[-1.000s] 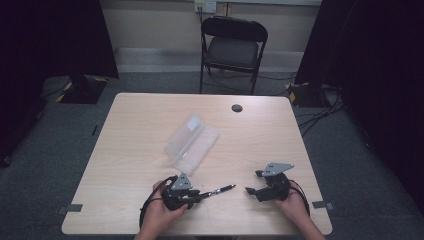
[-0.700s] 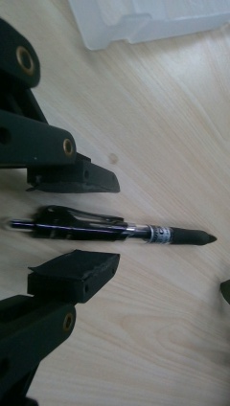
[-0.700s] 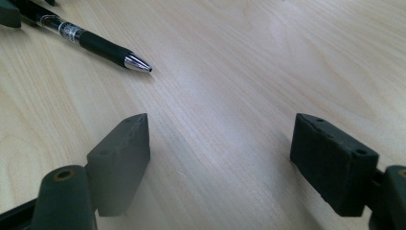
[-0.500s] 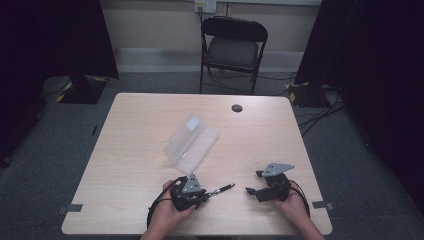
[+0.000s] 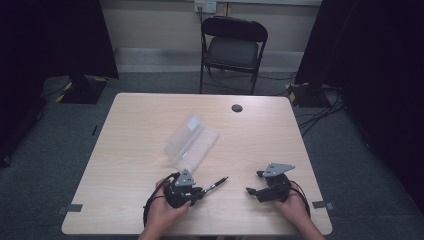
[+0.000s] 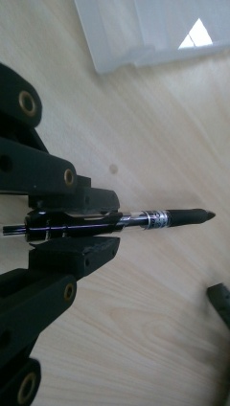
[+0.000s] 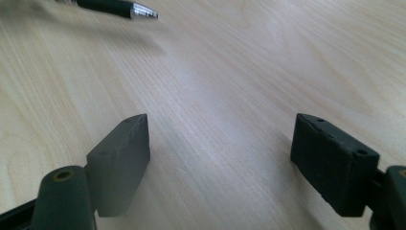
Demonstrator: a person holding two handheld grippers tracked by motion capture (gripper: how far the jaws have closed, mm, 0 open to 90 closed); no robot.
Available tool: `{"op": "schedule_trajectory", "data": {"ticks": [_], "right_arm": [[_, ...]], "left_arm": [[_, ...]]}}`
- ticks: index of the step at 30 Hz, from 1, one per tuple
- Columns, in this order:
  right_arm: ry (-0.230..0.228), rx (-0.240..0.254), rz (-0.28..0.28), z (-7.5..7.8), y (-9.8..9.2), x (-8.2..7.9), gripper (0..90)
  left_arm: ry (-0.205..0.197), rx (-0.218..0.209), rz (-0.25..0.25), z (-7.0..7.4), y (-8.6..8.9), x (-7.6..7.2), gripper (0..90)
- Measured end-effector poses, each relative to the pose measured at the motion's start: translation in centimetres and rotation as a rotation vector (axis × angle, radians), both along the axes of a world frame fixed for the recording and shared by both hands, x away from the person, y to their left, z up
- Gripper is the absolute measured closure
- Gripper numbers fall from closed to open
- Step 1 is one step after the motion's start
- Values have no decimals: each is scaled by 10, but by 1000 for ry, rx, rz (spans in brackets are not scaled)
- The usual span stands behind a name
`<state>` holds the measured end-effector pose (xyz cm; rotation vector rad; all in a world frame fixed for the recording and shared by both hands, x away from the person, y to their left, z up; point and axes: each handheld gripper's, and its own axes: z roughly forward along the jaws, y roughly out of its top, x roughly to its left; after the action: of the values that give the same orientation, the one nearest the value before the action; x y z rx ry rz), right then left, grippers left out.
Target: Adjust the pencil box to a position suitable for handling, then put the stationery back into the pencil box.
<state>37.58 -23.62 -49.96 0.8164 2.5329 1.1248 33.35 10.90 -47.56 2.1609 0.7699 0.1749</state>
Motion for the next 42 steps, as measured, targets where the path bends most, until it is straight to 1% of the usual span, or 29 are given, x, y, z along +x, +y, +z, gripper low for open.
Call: {"op": "schedule_trajectory", "data": {"ticks": [1, 3, 5, 7, 9, 11, 12, 14, 15, 16, 18, 23, 24, 28, 32, 34, 35, 36, 37, 38, 42], "right_arm": [[1, 0, -2, 0, 0, 0, 189], [2, -4, -1, 0, 1, 1, 174], [2, -5, -2, 0, 1, 1, 168], [1, -5, -2, 0, 2, 1, 164], [1, -6, -2, 0, 2, 1, 164], [1, -6, -2, 0, 2, 1, 160], [1, -9, -7, 0, 2, 1, 151], [1, -9, -9, 0, 2, 1, 151], [2, -9, -9, 0, 2, 1, 151], [2, -9, -9, 0, 2, 1, 150], [3, -10, -10, -1, 2, 2, 138], [6, -11, -23, -1, 2, 1, 134], [6, -12, -24, -1, 2, 1, 134], [6, -12, -30, -1, 2, 0, 134], [6, -11, -32, -1, 2, 0, 134], [4, -11, -33, -1, 2, 0, 134], [5, -11, -32, -1, 2, 0, 134], [4, -13, -32, -1, 2, 0, 134], [5, -11, -32, -1, 2, 0, 134], [2, -15, -36, -1, 2, 0, 134], [3, -12, -39, -1, 2, 0, 134]], "left_arm": [[-3, -2, 5, 2, 3, 1, 771], [-5, -27, 14, 4, 6, 1, 771], [-10, -15, 26, 7, 9, 0, 770], [-5, -26, 35, 11, 11, 1, 770], [-12, -16, 40, 13, 13, 2, 771], [-10, -27, 45, 17, 15, 5, 771], [-9, -24, 48, 18, 15, 6, 770], [-7, -39, 56, 19, 16, 8, 770], [-9, -18, 55, 21, 17, 10, 771], [-12, -30, 57, 21, 17, 11, 771], [-12, -32, 58, 22, 17, 13, 771], [-20, -23, 76, 28, 18, 20, 770], [-12, -25, 74, 29, 18, 21, 771], [-9, -28, 76, 31, 15, 27, 770], [-5, -40, 79, 32, 13, 32, 771], [-8, -37, 78, 33, 13, 34, 770], [-10, -43, 78, 33, 12, 35, 770], [-11, -38, 81, 34, 12, 36, 770], [-8, -49, 92, 35, 12, 38, 770], [-12, -55, 92, 35, 13, 39, 770], [-11, -52, 103, 39, 14, 42, 770]]}}
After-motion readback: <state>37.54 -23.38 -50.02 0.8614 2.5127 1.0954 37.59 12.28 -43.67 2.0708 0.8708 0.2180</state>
